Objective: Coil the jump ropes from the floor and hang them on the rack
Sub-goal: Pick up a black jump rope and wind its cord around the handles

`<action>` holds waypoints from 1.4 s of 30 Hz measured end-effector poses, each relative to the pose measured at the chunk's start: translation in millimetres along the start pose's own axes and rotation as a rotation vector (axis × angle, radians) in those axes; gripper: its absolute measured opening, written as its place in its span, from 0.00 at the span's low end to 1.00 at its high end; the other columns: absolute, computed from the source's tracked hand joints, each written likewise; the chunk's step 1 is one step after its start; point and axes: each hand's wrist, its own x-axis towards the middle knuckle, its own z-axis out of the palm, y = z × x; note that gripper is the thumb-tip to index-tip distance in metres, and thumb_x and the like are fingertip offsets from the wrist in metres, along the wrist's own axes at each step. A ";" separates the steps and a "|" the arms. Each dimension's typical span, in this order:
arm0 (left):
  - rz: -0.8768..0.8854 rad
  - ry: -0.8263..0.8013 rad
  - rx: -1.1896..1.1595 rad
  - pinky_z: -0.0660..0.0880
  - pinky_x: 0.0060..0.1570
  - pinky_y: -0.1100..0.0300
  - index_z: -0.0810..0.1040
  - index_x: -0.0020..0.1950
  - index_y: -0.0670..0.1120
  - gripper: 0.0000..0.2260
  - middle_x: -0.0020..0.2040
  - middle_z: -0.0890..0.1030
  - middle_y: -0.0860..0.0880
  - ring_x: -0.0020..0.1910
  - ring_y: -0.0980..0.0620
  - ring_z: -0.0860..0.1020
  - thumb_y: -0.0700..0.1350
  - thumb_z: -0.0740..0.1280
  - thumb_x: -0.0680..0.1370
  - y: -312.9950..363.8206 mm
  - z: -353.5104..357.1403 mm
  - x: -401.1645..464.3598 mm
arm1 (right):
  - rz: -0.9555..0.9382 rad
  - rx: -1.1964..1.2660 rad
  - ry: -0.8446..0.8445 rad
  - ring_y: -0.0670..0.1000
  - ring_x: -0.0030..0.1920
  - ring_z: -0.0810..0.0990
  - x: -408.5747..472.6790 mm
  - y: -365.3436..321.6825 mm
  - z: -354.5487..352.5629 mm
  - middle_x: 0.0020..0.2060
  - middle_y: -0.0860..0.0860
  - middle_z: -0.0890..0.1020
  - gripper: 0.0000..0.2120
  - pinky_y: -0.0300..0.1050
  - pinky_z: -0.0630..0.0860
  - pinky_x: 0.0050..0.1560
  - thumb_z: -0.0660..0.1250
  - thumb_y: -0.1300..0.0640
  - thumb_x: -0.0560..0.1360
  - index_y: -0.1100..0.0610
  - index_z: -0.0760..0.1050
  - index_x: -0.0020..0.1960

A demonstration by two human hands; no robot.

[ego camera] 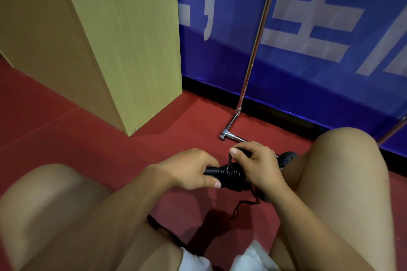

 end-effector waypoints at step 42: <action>0.162 0.019 -1.145 0.67 0.28 0.59 0.73 0.60 0.31 0.23 0.37 0.77 0.43 0.26 0.49 0.68 0.46 0.53 0.75 25.8 -15.7 -13.2 | 0.296 0.451 -0.202 0.47 0.27 0.69 -1.4 -9.3 4.3 0.28 0.53 0.78 0.14 0.40 0.66 0.30 0.64 0.61 0.80 0.57 0.74 0.35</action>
